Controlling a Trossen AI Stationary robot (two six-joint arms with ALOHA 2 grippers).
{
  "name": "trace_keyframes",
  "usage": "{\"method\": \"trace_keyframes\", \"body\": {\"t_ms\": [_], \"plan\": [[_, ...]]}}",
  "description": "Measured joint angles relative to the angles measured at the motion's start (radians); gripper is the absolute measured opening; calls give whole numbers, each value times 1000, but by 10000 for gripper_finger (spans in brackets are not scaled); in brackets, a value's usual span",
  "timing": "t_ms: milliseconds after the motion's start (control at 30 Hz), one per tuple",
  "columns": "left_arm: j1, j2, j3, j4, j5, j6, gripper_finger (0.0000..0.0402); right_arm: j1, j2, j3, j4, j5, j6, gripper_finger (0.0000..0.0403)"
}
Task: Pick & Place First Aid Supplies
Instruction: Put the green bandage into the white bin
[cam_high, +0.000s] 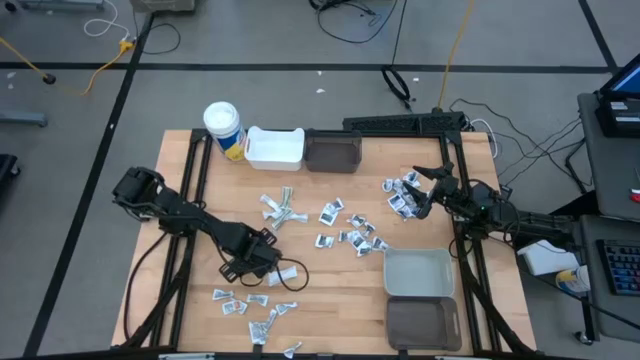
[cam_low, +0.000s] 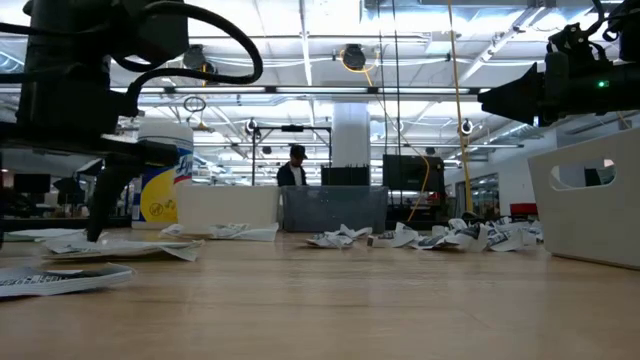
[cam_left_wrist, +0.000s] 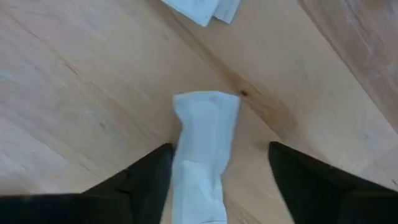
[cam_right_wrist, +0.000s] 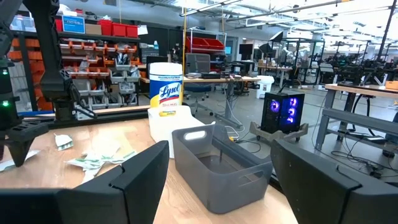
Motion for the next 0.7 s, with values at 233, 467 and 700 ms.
{"method": "trace_keyframes", "body": {"t_ms": [233, 467, 700], "plan": [[0, 0, 0, 0, 0, 1, 163, 0, 0, 0, 0, 0, 0, 279], [0, -1, 0, 0, 0, 3, 96, 0, 0, 0, 0, 0, 0, 279], [0, -1, 0, 0, 0, 9, 52, 0, 0, 0, 0, 0, 0, 279]]}}
